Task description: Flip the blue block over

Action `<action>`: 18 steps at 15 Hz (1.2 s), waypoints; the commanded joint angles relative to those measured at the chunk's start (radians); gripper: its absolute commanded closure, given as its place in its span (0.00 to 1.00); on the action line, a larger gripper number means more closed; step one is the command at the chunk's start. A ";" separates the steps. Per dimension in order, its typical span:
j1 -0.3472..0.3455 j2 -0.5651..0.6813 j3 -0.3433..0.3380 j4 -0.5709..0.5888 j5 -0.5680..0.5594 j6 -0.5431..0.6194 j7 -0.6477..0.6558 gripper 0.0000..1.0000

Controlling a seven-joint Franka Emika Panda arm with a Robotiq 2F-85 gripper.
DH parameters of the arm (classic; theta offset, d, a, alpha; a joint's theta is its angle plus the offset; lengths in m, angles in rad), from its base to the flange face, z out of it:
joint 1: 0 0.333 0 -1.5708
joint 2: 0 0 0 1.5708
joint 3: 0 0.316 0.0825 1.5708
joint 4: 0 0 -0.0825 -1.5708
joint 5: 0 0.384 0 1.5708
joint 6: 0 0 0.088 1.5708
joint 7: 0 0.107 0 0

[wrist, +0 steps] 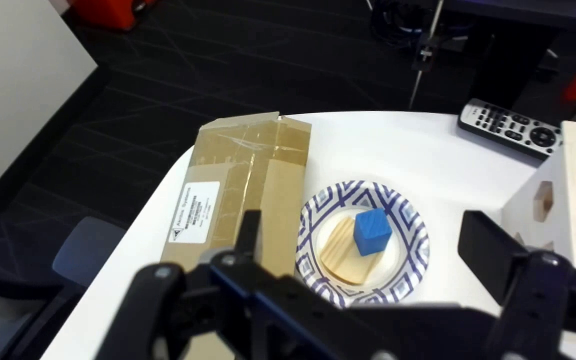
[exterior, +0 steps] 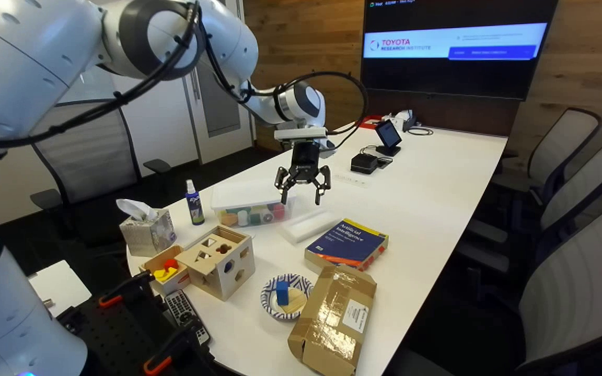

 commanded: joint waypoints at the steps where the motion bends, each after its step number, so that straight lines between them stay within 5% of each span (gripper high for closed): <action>1: -0.055 -0.242 0.017 -0.232 0.116 0.097 0.072 0.00; 9: -0.095 -0.592 -0.016 -0.584 0.309 0.428 0.182 0.00; 14: -0.083 -0.763 -0.039 -0.840 0.313 0.741 0.279 0.00; 18: -0.079 -0.836 -0.045 -0.964 0.294 0.864 0.335 0.00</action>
